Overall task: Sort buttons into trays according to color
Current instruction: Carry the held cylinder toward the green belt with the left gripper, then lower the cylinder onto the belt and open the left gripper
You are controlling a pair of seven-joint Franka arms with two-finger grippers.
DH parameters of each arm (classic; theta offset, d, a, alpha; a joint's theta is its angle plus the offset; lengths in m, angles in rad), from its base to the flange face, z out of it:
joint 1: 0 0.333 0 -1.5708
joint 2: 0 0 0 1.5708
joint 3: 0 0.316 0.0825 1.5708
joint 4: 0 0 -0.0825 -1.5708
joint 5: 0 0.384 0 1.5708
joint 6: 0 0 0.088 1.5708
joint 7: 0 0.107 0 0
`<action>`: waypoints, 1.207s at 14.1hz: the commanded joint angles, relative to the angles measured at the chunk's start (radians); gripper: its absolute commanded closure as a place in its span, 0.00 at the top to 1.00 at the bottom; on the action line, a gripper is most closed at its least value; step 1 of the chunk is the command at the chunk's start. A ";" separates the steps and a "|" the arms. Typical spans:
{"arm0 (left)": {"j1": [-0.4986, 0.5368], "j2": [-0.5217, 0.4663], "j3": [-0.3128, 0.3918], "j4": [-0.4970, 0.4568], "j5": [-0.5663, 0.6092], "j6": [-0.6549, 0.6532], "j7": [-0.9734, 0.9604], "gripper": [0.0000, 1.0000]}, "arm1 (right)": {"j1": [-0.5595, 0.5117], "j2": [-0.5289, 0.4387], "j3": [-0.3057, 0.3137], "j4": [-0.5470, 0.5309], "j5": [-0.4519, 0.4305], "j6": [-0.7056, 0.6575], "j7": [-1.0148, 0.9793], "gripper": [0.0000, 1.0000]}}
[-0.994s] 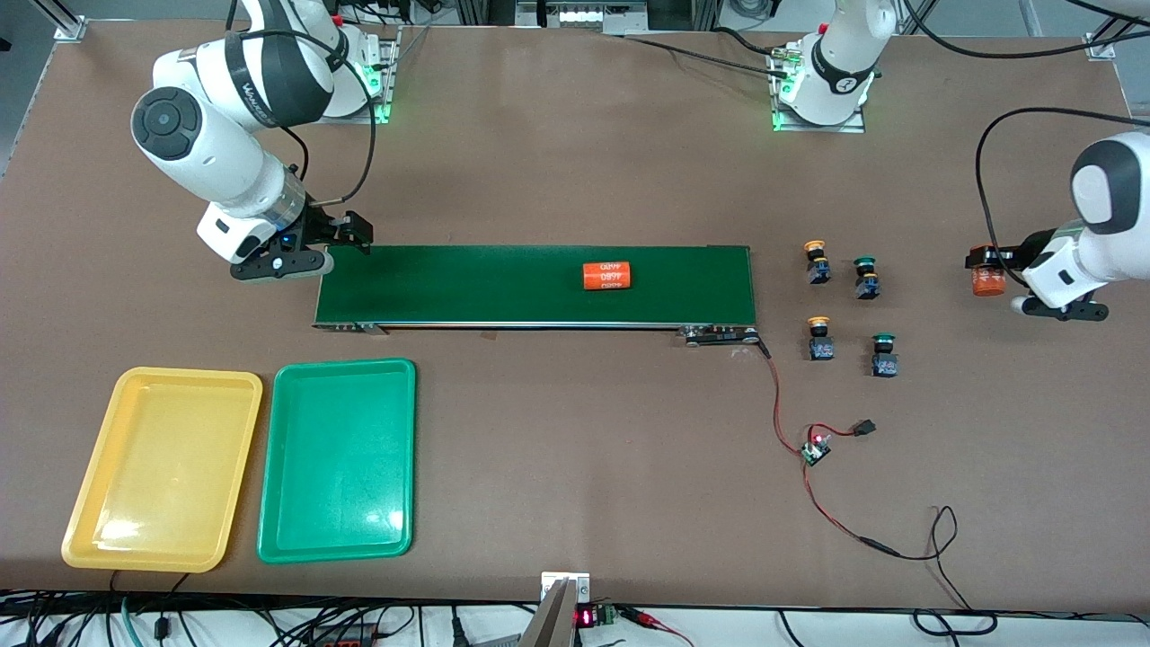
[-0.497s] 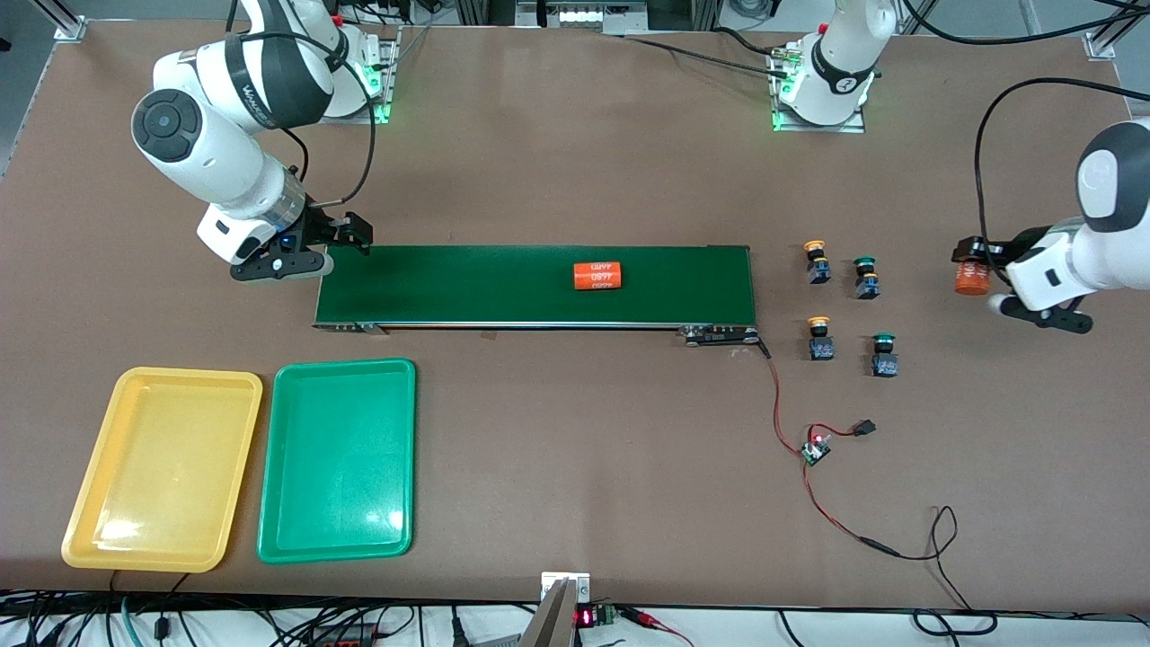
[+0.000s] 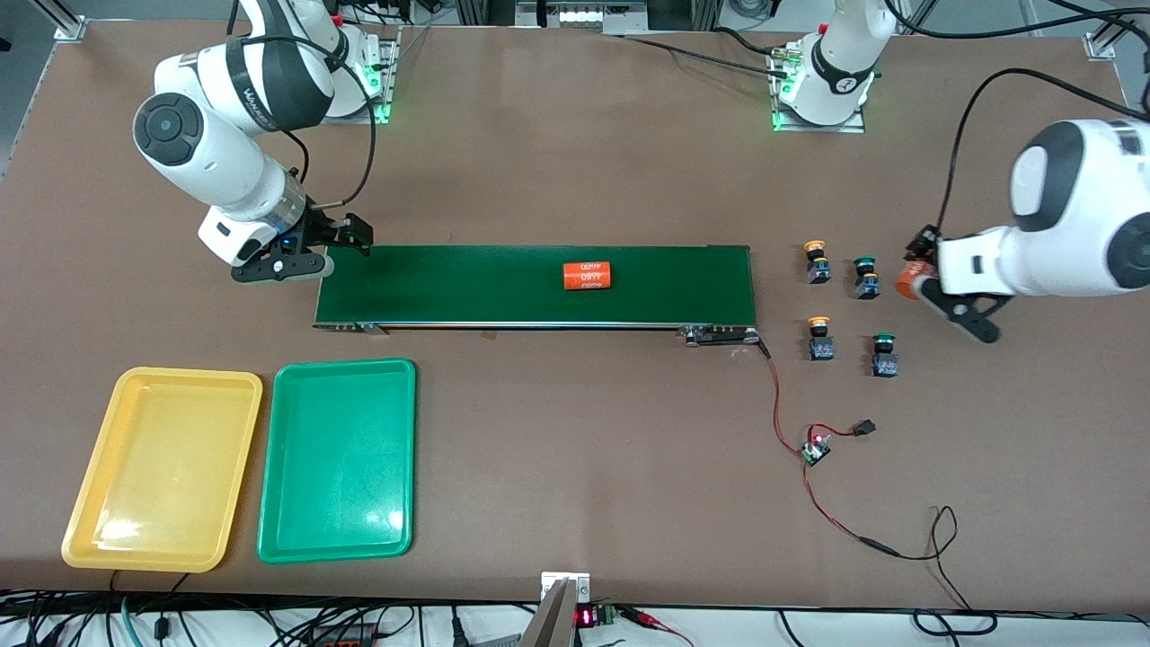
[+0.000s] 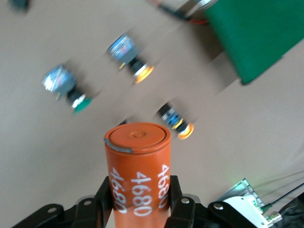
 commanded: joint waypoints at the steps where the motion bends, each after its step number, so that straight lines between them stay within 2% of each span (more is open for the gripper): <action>1: -0.002 0.015 -0.107 0.011 -0.002 0.065 0.085 0.09 | -0.003 0.005 0.003 0.013 0.010 0.001 0.013 1.00; 4: -0.027 0.050 -0.219 0.003 0.008 0.156 0.172 0.08 | -0.003 0.007 0.003 0.013 0.010 0.008 0.013 1.00; 6: -0.051 0.086 -0.265 0.002 0.015 0.199 0.220 0.09 | 0.000 0.007 0.003 0.013 0.010 0.010 0.013 1.00; 12: -0.109 0.130 -0.329 -0.155 0.026 0.475 0.295 0.07 | -0.001 0.013 0.003 0.013 0.010 0.011 0.013 1.00; 14: -0.122 0.140 -0.369 -0.158 0.128 0.480 0.274 0.08 | -0.001 0.015 0.003 0.013 0.010 0.011 0.013 1.00; 17: -0.137 0.169 -0.388 -0.166 0.172 0.481 0.166 0.10 | -0.001 0.019 0.003 0.013 0.010 0.017 0.013 1.00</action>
